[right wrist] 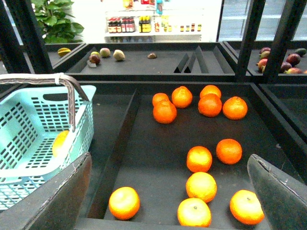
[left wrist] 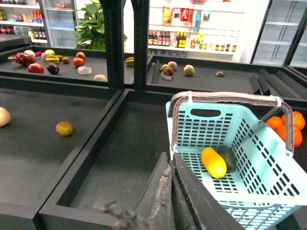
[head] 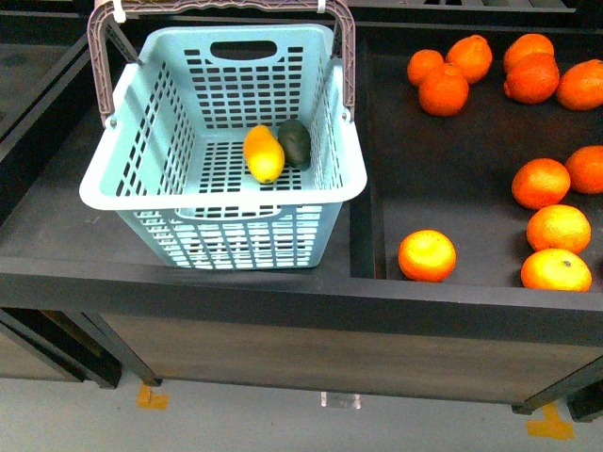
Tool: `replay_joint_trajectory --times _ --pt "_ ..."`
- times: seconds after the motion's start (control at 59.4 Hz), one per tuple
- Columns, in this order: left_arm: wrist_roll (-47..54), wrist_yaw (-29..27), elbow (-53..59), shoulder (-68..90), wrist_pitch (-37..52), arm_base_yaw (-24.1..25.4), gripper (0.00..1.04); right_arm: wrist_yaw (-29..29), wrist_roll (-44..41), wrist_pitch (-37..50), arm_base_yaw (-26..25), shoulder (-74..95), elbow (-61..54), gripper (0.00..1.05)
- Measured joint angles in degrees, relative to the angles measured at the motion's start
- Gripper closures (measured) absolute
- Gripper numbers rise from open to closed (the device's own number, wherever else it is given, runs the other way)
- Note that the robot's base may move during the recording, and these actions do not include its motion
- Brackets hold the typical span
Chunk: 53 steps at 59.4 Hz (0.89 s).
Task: Pick mango and avocado into basket
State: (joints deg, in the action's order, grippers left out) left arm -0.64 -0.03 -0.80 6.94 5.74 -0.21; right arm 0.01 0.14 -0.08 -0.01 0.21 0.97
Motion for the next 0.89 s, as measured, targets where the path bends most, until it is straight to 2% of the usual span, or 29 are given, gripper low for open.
replay_joint_trajectory --times 0.05,0.219,0.522,0.656,0.892 --pt "0.0 0.02 0.0 -5.4 -5.14 0.0 1.03 0.02 0.0 0.0 0.0 0.0 0.0 0.09" --pt "0.0 0.0 0.0 -6.56 -5.64 0.0 1.01 0.0 0.0 0.0 0.0 0.0 0.0 0.09" --pt "0.0 0.0 0.0 -6.58 -5.66 0.0 0.34 0.0 0.0 0.0 0.0 0.0 0.0 0.09" --pt "0.02 0.0 0.0 -6.58 -5.66 0.0 0.08 0.0 0.02 0.0 0.0 0.0 0.0 0.09" --pt "0.11 0.0 0.0 -6.58 -5.66 0.0 0.09 0.0 0.02 0.0 0.0 0.0 0.0 0.09"
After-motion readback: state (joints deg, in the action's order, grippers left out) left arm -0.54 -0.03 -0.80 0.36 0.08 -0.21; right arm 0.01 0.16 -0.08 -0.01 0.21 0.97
